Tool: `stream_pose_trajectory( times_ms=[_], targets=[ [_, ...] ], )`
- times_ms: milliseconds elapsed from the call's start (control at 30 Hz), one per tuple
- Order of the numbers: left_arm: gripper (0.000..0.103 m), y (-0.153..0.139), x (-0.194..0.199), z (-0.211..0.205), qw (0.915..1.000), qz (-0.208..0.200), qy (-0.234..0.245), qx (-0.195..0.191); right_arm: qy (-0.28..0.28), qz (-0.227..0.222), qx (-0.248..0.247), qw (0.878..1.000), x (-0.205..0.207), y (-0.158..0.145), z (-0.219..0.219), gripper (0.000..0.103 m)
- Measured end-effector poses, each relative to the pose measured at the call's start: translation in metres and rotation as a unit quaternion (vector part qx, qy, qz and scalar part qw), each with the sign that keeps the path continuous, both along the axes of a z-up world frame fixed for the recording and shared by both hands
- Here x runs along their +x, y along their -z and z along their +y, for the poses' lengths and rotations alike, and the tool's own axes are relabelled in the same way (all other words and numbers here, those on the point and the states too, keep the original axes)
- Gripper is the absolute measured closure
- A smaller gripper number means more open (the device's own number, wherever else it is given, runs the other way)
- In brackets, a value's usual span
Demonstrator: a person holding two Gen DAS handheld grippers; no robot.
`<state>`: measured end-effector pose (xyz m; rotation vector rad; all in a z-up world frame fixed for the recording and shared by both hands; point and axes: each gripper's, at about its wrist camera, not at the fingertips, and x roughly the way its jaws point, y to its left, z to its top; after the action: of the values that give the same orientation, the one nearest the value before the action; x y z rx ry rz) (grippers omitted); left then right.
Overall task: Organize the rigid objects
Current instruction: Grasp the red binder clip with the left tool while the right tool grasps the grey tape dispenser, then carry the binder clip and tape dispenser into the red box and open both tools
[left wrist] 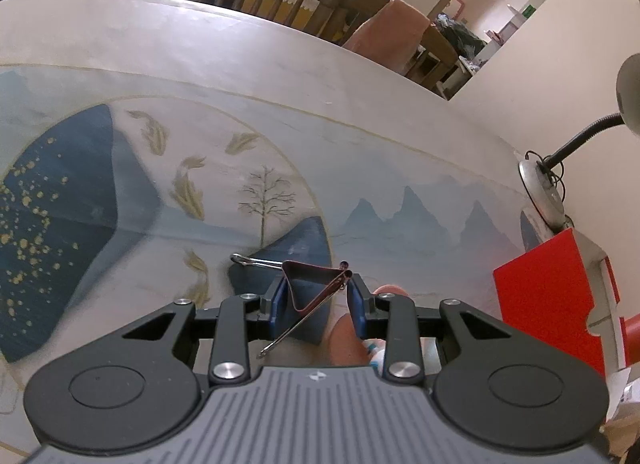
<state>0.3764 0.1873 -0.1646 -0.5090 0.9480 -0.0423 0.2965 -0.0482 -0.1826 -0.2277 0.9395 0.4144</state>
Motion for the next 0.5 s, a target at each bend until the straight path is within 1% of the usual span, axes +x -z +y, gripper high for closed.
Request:
stream_pose_trajectory(
  times_ms=[167,300,500],
  targets=[
    [0.072,-0.002,-0.007,0.001,0.9997,-0.005,0.012,0.022,0.014,-0.002,0.003,1.000,-0.007,-0.004,-0.011,0.064],
    [0.072,-0.006,-0.012,-0.002,0.9990,-0.007,0.022,0.038,0.014,-0.007,0.020,1.000,-0.010,-0.015,-0.013,0.065],
    [0.072,-0.016,-0.024,-0.005,0.9979,-0.014,0.038,0.052,0.011,-0.007,0.025,1.000,-0.015,-0.023,-0.017,0.066]
  ],
)
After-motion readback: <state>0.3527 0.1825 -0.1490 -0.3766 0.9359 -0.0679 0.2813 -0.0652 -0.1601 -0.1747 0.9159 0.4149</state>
